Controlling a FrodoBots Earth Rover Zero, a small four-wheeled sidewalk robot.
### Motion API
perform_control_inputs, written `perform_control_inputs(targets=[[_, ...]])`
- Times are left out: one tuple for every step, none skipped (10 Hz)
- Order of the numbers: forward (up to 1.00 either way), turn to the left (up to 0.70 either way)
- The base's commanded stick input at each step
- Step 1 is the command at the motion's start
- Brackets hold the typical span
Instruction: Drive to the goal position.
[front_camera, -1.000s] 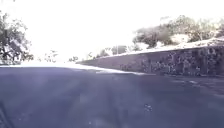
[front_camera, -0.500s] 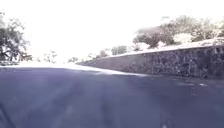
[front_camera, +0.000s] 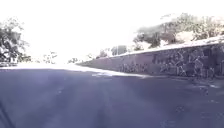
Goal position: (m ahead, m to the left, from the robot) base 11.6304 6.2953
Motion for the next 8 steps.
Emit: perform_control_inputs(targets=[[0.85, 0.00], [0.85, 0.00], [0.85, 0.00], [0.85, 0.00], [0.70, 0.00], [0.70, 0.00], [0.70, 0.00], [0.70, 0.00]])
